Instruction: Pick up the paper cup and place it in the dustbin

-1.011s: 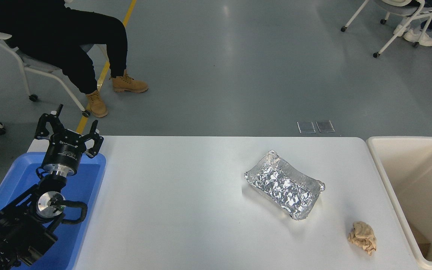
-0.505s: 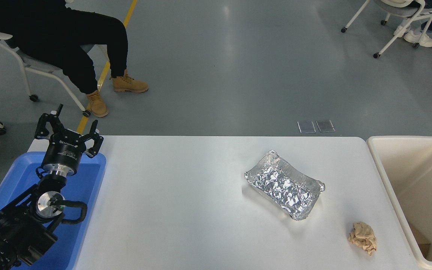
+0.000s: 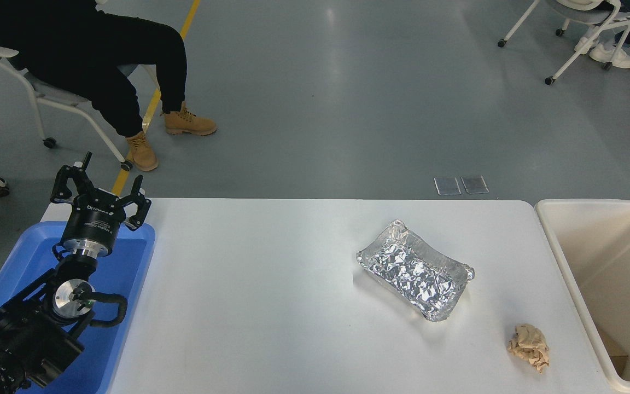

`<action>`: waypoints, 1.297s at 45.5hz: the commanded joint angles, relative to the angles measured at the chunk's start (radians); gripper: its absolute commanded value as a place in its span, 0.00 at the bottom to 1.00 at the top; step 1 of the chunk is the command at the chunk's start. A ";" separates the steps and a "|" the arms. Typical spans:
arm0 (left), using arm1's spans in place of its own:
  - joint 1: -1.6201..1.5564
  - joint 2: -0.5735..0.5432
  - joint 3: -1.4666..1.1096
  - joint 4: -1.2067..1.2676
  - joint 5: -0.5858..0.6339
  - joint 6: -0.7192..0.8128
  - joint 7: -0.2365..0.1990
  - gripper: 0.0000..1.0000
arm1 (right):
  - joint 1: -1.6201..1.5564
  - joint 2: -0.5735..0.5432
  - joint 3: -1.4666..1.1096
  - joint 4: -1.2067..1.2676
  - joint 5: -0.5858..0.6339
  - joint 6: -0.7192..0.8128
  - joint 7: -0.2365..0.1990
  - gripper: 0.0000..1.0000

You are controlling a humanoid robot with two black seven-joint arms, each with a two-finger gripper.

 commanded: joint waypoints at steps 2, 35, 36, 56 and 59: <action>0.000 0.000 -0.001 0.000 0.000 0.000 0.000 0.99 | 0.001 0.009 0.002 0.003 -0.001 -0.007 0.000 1.00; 0.000 0.000 -0.001 0.000 0.000 -0.002 0.000 0.99 | 0.747 0.061 -0.338 0.296 -0.025 0.373 -0.003 1.00; 0.000 0.000 -0.001 0.000 0.000 -0.002 0.000 0.99 | 0.773 0.075 -0.351 0.296 -0.025 0.399 -0.004 1.00; 0.000 0.000 0.001 0.000 0.000 0.000 0.000 0.99 | 1.118 0.243 -0.410 0.503 -0.249 0.703 -0.006 1.00; 0.000 0.000 0.001 0.000 0.000 0.000 0.000 0.99 | 1.165 0.233 -0.414 0.601 -0.277 0.703 -0.006 1.00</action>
